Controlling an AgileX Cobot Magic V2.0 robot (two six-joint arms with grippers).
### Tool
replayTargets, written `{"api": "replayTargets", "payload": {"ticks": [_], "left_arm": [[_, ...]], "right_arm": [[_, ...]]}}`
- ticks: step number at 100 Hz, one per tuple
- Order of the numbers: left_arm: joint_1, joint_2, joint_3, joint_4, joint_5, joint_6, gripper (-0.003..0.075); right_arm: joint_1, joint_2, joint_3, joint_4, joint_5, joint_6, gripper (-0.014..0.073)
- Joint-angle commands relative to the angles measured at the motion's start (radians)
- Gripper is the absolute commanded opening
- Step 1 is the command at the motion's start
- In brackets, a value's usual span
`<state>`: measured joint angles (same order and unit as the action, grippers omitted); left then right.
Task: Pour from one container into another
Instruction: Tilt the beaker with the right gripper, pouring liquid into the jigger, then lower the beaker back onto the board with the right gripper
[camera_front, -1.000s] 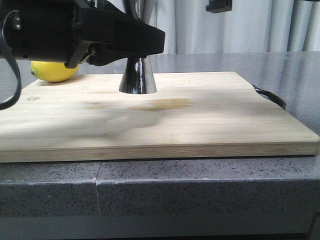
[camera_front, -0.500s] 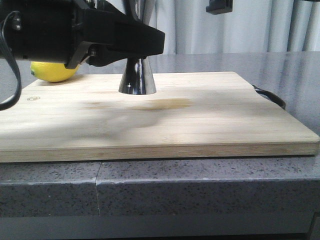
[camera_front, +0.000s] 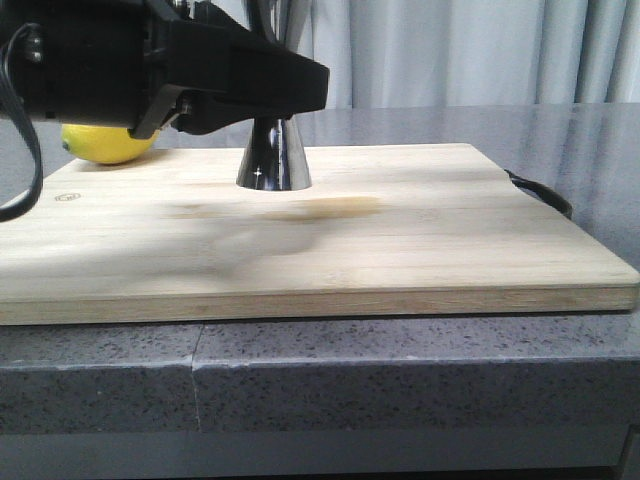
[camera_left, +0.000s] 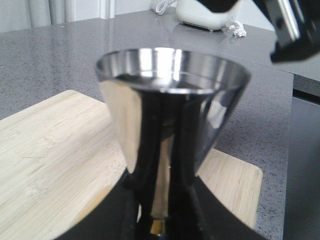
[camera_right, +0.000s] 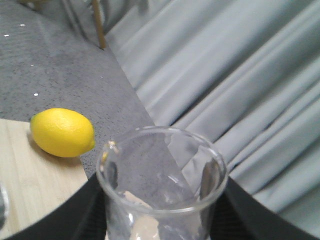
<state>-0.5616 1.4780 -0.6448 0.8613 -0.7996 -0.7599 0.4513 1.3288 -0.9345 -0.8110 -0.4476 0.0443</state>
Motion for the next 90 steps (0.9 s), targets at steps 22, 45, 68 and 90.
{"api": "replayTargets", "payload": {"ticks": [22,45,68,90], "left_arm": [[-0.009,-0.025,-0.026,-0.039,-0.068,-0.009,-0.002],[-0.009,-0.025,-0.026,-0.039,-0.068,-0.009,-0.002],[-0.009,-0.025,-0.026,-0.039,-0.068,-0.009,-0.002],[-0.009,-0.025,-0.026,-0.039,-0.068,-0.009,-0.002]], "right_arm": [[-0.097,0.035,-0.035,0.351,-0.056,0.149,0.016],[-0.152,0.195,-0.023,0.351,-0.192,0.22,0.016],[-0.152,0.317,-0.023,0.351,-0.31,0.22,0.016],[-0.152,0.368,-0.016,0.351,-0.31,0.222,0.016]]}}
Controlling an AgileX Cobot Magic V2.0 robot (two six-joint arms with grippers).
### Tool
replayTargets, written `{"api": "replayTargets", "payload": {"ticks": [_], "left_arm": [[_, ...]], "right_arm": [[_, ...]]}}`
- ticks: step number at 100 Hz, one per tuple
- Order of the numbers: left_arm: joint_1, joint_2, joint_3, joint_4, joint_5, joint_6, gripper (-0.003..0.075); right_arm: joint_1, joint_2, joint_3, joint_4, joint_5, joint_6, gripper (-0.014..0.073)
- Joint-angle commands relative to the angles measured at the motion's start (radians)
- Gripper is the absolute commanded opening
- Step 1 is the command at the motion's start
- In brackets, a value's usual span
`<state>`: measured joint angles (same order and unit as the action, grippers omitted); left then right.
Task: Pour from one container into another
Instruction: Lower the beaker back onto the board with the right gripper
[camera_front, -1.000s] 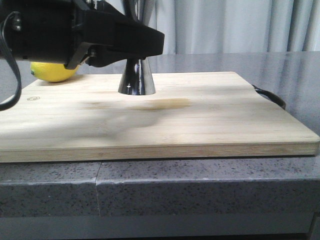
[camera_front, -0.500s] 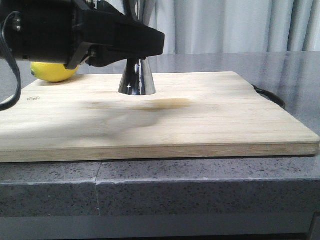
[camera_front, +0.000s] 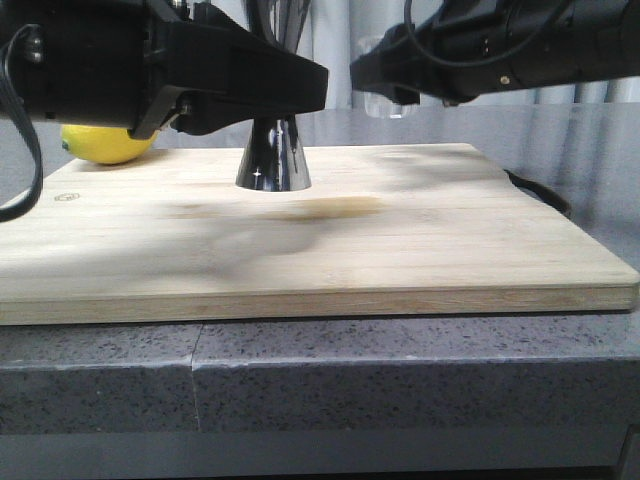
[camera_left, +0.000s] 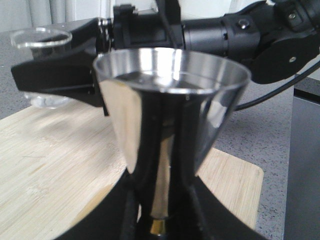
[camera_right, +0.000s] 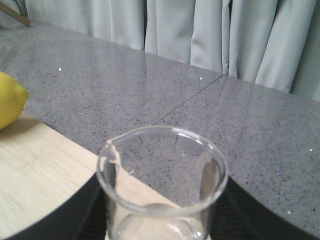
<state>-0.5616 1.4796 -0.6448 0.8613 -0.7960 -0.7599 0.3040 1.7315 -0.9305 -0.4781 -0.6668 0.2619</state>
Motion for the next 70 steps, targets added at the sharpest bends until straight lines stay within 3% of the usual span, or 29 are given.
{"api": "replayTargets", "payload": {"ticks": [1,31,70], "left_arm": [[-0.009,-0.027,-0.026,-0.039,-0.072,-0.009,-0.002],[-0.009,-0.027,-0.026,-0.039,-0.072,-0.009,-0.002],[-0.009,-0.027,-0.026,-0.039,-0.072,-0.009,-0.002]], "right_arm": [[-0.005,-0.034,-0.018,0.018,-0.095,0.004,0.016],[-0.005,-0.02,0.101,0.018,-0.23,0.004,0.016],[-0.005,0.004,0.109,0.018,-0.227,0.002,0.016]]}}
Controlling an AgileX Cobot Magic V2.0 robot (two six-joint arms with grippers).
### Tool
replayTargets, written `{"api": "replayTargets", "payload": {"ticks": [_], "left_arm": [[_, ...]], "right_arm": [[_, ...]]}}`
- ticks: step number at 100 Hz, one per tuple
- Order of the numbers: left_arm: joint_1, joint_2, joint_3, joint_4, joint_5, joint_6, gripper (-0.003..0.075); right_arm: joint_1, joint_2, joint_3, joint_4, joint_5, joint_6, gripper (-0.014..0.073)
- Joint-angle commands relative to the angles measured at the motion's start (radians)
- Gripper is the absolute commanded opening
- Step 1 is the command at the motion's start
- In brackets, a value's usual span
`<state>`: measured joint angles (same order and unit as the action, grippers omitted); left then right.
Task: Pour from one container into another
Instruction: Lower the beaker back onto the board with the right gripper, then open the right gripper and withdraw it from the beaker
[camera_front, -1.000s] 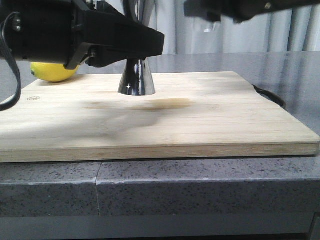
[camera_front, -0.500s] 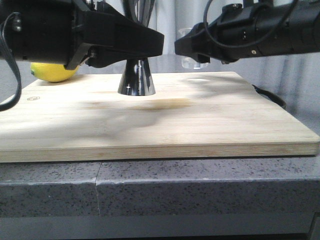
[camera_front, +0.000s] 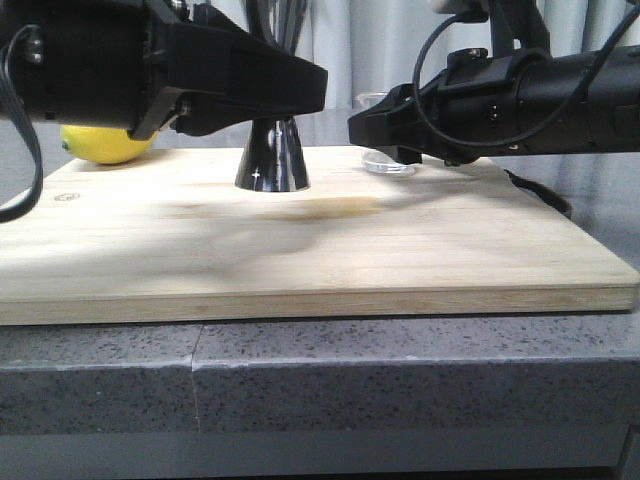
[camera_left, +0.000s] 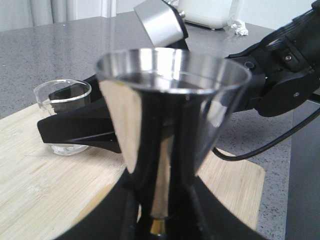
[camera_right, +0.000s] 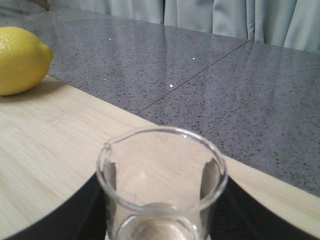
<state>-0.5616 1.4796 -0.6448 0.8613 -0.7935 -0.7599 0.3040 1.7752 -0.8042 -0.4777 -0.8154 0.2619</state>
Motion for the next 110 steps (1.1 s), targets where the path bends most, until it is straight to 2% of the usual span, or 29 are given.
{"api": "replayTargets", "payload": {"ticks": [1,16,23,42,54,93,110], "left_arm": [[-0.009,-0.027,-0.026,-0.039,-0.074,-0.009,-0.002],[-0.009,-0.027,-0.026,-0.039,-0.074,-0.009,-0.002],[-0.009,-0.027,-0.026,-0.039,-0.074,-0.009,-0.002],[-0.009,-0.027,-0.026,-0.039,-0.074,-0.009,-0.002],[-0.009,-0.027,-0.026,-0.039,-0.074,-0.009,-0.002],[-0.009,-0.027,-0.026,-0.049,-0.074,-0.009,-0.002],[-0.009,-0.027,-0.026,-0.051,-0.074,-0.007,-0.002]], "right_arm": [[-0.005,-0.04,-0.018,0.017,-0.078,0.002,0.016],[-0.005,-0.04,-0.018,0.017,-0.074,0.002,0.0167],[-0.005,-0.04,-0.018,0.015,-0.074,0.002,0.02],[-0.005,-0.04,-0.018,0.015,-0.074,0.002,0.0411],[-0.005,-0.04,-0.018,0.015,-0.078,0.002,0.0488],[-0.005,-0.04,-0.029,0.045,-0.129,0.002,0.059],[-0.005,-0.045,-0.082,0.048,-0.174,0.002,0.0596]]}}
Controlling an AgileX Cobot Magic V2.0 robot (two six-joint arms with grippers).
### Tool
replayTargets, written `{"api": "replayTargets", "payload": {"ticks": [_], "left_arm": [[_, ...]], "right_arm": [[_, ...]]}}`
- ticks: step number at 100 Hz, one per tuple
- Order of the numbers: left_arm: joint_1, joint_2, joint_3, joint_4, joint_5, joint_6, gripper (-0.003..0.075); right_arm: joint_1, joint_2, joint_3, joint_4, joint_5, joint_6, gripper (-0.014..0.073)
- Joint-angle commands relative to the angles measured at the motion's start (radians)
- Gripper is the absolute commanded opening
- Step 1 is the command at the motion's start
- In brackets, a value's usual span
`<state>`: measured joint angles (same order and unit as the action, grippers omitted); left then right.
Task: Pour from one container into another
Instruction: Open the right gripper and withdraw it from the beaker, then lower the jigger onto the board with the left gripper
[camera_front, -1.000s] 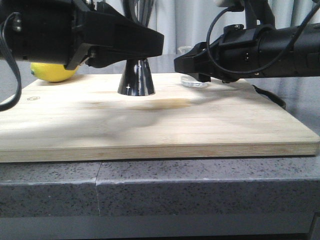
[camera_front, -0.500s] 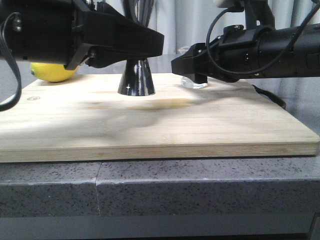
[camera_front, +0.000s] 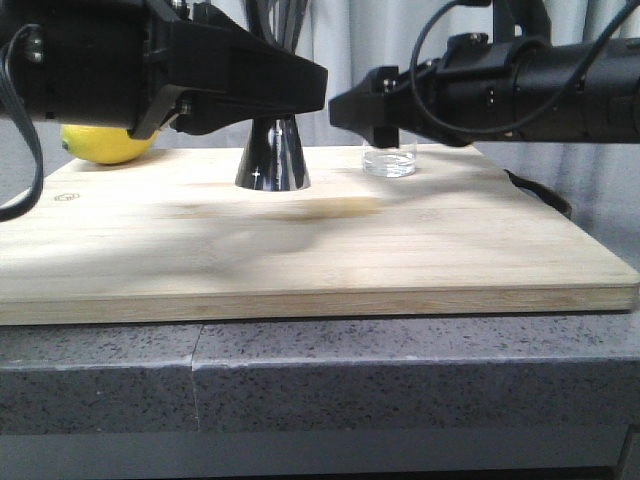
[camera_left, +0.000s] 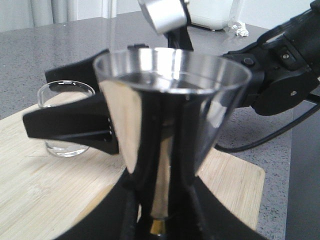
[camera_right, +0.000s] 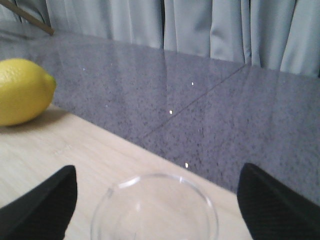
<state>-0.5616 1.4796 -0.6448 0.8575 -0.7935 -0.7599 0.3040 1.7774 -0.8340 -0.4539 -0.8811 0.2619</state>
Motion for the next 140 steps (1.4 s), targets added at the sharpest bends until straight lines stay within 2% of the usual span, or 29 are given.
{"api": "replayTargets", "payload": {"ticks": [1,20,37,58,91,125,140], "left_arm": [[-0.009,-0.027,-0.026,-0.047,-0.074,-0.007,-0.002],[-0.001,-0.027,-0.026,-0.052,-0.074,-0.003,-0.002],[0.066,-0.027,-0.026,-0.054,-0.084,0.001,-0.002],[0.143,-0.027,-0.026,-0.054,-0.121,0.084,-0.0019],[0.17,-0.001,-0.026,-0.083,-0.137,0.173,-0.002],[0.194,0.143,-0.026,-0.136,-0.321,0.199,-0.0019],[0.21,0.19,-0.026,-0.143,-0.358,0.205,-0.0019]], "right_arm": [[-0.005,-0.049,-0.06,0.024,-0.108,0.002,0.0596],[-0.005,-0.087,-0.171,0.024,-0.077,0.002,0.0596],[-0.001,-0.138,-0.237,0.024,-0.071,0.002,0.0596],[0.019,-0.222,-0.244,0.017,-0.08,0.002,0.0595],[0.055,-0.334,-0.244,0.01,-0.113,0.002,0.0595],[0.067,-0.404,-0.244,-0.004,-0.086,0.002,0.0595],[0.067,-0.411,-0.244,-0.01,-0.079,0.002,0.0595]]}}
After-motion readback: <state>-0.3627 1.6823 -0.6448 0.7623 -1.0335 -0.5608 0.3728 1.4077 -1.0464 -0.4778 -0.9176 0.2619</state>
